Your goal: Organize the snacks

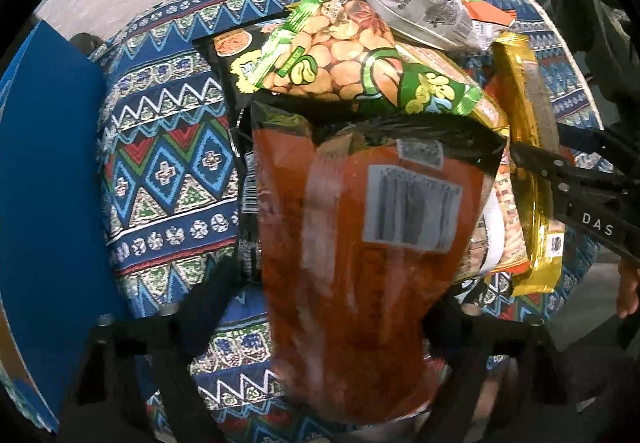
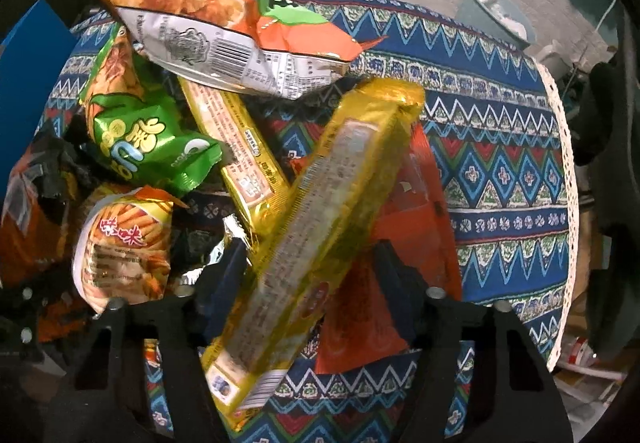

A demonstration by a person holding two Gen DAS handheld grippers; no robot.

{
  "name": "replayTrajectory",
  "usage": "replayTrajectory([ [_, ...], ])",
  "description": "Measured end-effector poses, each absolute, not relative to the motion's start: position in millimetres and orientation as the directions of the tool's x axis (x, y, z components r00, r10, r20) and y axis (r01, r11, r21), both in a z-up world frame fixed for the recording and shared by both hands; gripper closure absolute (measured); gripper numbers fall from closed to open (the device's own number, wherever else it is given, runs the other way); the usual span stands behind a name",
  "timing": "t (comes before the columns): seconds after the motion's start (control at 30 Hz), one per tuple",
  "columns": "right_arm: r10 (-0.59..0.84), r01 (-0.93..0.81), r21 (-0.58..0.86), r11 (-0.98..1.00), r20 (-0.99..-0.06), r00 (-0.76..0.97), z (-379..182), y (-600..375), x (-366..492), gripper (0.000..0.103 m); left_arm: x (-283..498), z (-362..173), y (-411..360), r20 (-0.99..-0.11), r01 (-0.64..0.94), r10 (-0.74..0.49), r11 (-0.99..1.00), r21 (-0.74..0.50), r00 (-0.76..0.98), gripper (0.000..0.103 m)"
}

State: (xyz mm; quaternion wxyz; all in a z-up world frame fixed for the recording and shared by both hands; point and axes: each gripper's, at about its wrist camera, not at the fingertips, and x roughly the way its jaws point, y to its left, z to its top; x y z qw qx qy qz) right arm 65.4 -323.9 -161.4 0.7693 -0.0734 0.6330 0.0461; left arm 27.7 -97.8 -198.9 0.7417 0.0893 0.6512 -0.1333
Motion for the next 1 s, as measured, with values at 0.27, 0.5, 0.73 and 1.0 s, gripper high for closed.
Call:
replayTrajectory([
  [0.27, -0.002, -0.205, -0.043, 0.978, -0.981, 0.194, -154.7, -320.5, 58.4, 0.072, 26.8, -183.8, -87.9, -0.979, 0.322, -0.125, 0.944, -0.068, 0.161, 0.05],
  [0.5, 0.024, -0.202, -0.021, 0.979, -0.976, 0.218, -134.6, -328.6, 48.3, 0.076, 16.4, -159.7, -78.5, -0.97, 0.333, -0.105, 0.943, -0.028, 0.217, 0.051],
  [0.73, 0.066, -0.227, 0.007, 0.974, -0.965, 0.253, -110.0, -321.0, 39.1, 0.076, 10.8, -136.1, -68.8, -0.954, 0.325, -0.112, 0.946, -0.016, 0.279, 0.051],
  [1.0, 0.113, -0.258, 0.032, 0.966, -0.946, 0.305, -81.4, -311.3, 26.6, 0.076, 6.7, -117.1, -59.6, -0.941, 0.306, -0.102, 0.952, 0.002, 0.323, 0.051],
])
